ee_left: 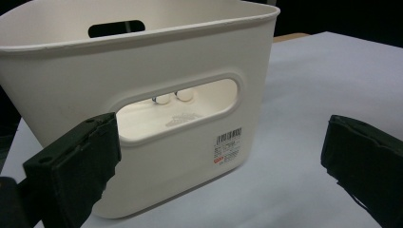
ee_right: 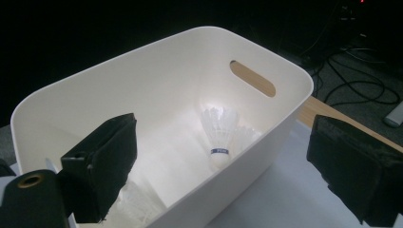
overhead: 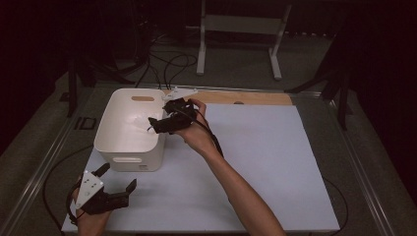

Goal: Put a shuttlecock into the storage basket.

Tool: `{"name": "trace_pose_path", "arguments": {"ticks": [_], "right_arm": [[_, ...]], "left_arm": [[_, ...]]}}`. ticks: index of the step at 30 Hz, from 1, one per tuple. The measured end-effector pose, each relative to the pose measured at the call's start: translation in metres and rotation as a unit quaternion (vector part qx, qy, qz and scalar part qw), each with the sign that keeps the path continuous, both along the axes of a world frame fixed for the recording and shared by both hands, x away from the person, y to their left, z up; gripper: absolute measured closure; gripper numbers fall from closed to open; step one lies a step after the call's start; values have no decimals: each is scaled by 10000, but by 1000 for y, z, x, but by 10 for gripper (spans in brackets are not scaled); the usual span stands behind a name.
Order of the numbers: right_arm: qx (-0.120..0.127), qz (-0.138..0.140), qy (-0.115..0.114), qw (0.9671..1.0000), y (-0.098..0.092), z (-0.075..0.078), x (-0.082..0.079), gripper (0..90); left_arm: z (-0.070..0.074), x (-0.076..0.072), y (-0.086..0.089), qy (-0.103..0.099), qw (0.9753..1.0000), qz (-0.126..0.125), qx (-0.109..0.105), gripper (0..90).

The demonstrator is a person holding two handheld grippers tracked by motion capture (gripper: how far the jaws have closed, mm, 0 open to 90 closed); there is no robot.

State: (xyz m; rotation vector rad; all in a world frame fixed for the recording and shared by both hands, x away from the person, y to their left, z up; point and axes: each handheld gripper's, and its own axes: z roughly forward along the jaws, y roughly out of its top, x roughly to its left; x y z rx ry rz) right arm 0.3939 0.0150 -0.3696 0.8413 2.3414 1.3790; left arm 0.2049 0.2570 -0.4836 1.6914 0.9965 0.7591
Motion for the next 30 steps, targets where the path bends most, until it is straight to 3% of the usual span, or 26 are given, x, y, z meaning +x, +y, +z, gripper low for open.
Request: {"name": "trace_pose_path", "arguments": {"ticks": [30], "right_arm": [[135,-115,-48,9998,-36,-13,-19,97]], "left_arm": [[0,0,0,-12,10000,16,0,0]]}}
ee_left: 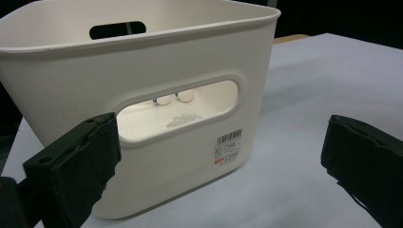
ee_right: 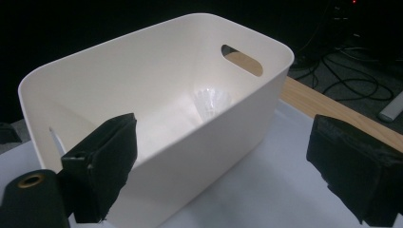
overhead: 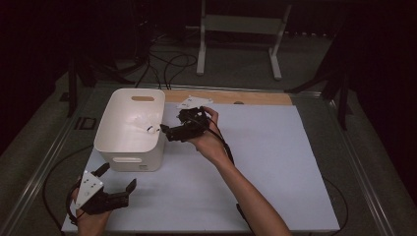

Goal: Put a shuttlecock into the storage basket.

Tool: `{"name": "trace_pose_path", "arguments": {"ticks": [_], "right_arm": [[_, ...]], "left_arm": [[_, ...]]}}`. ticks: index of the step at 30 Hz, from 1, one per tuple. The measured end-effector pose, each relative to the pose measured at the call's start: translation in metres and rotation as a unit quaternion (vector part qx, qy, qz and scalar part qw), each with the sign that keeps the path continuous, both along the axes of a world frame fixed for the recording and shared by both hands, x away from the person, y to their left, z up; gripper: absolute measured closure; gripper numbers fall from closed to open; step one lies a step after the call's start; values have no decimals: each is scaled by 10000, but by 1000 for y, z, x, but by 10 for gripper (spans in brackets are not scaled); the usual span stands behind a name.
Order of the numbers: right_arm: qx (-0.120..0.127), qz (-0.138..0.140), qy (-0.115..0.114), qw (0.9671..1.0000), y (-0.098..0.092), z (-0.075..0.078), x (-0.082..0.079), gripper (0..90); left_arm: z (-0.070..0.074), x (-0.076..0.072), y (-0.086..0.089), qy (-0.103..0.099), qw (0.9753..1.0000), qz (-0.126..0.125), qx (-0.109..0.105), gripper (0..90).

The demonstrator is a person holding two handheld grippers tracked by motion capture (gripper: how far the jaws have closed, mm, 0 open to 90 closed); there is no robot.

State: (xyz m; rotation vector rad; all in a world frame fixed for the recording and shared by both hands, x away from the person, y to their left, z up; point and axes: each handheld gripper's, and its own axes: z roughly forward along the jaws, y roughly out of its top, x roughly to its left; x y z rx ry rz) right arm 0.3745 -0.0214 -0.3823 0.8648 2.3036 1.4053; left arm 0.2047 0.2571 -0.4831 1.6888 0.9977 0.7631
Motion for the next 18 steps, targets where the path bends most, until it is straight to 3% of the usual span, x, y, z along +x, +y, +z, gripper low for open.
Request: {"name": "trace_pose_path", "arguments": {"ticks": [18], "right_arm": [[10,-132,-9,9999,-28,-8,-15,97]], "left_arm": [[0,0,-1,9,10000,-1,2,0]]}}
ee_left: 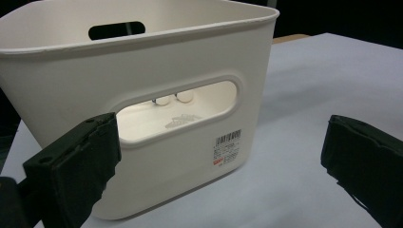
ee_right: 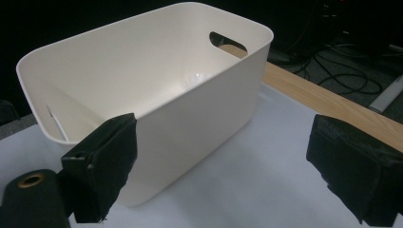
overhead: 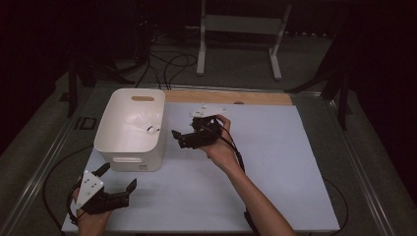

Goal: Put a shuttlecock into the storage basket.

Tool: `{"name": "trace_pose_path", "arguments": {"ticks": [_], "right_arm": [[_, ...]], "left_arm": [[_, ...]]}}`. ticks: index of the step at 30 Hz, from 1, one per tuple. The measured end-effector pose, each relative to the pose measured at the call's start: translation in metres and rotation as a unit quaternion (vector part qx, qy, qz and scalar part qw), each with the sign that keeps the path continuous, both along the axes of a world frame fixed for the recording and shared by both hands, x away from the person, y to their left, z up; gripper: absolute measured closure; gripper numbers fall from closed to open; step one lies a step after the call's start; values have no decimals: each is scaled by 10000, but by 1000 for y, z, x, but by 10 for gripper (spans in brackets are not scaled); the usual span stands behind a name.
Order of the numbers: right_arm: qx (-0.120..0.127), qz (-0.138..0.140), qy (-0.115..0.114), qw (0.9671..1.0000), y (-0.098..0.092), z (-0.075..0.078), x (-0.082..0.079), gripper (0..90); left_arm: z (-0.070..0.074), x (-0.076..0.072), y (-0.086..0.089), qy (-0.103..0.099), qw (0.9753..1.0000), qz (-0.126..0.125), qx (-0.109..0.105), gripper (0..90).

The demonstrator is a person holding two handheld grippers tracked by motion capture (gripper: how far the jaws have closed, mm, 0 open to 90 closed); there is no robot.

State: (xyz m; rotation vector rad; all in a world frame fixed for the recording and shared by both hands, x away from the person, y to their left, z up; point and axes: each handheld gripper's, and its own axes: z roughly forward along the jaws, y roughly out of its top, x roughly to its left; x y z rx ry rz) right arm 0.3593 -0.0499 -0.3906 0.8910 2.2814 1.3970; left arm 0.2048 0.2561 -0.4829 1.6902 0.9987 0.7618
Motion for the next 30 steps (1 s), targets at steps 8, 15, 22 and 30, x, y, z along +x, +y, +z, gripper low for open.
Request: {"name": "trace_pose_path", "arguments": {"ticks": [8,15,22,30], "right_arm": [[48,-82,33,9999,-12,-4,-5,99],[-33,-199,4,9998,-22,-12,-8,102],[32,-290,13,9996,-36,-18,-14,101],[36,-409,-2,9992,-57,-27,-22,100]], "left_arm": [[0,0,-1,-5,10000,-5,-2,0],[0,0,-1,3,10000,-6,2,0],[0,0,-1,-1,10000,-3,-6,0],[0,2,-2,17,10000,58,-36,0]]}}
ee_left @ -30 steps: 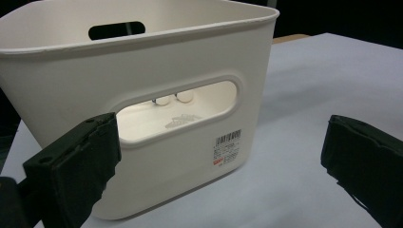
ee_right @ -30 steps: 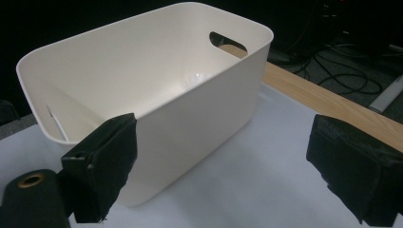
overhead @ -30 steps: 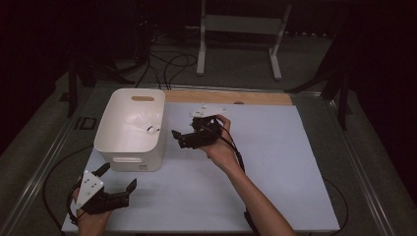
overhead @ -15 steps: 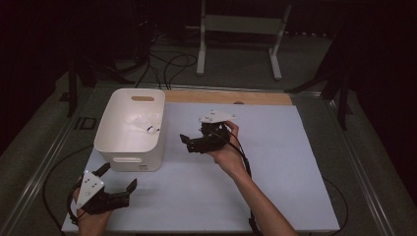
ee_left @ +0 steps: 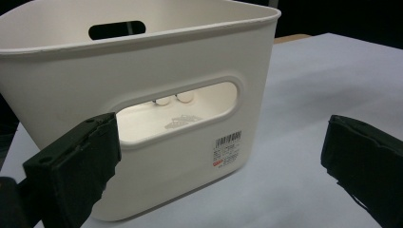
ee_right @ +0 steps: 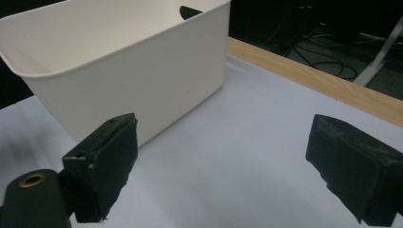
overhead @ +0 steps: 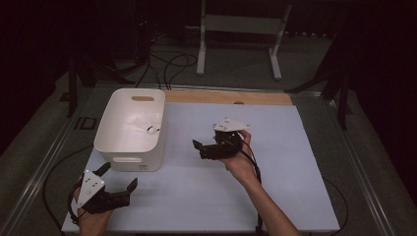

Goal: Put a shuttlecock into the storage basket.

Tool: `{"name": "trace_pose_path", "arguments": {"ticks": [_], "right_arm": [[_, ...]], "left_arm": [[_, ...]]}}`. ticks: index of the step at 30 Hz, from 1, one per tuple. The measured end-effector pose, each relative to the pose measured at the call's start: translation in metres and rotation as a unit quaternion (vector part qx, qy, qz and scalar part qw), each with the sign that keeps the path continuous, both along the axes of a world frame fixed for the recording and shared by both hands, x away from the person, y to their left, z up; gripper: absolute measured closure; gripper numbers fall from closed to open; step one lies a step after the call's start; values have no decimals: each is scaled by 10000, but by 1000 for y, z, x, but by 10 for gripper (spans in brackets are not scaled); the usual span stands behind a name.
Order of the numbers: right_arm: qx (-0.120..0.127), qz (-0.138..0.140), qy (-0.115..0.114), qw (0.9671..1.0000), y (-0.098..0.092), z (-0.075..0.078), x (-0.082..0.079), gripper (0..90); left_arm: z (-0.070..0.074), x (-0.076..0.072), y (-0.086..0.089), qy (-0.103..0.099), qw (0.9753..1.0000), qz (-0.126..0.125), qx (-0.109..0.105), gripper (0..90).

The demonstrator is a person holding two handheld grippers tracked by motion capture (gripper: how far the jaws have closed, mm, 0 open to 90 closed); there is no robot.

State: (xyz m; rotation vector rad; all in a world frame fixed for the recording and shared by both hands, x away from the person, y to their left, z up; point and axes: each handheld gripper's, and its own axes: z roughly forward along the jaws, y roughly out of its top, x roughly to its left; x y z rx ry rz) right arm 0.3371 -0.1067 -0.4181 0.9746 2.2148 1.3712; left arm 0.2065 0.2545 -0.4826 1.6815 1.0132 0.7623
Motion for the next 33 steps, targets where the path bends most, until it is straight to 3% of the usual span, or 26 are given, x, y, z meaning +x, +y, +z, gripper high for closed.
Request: {"name": "trace_pose_path", "arguments": {"ticks": [21,33], "right_arm": [[-9,-293,-34,9996,-38,-11,-18,99],[187,-536,-188,9982,-69,-20,-31,100]], "left_arm": [[1,3,1,70,9998,45,-168,0],[4,10,2,72,9995,133,-288,0]]}}
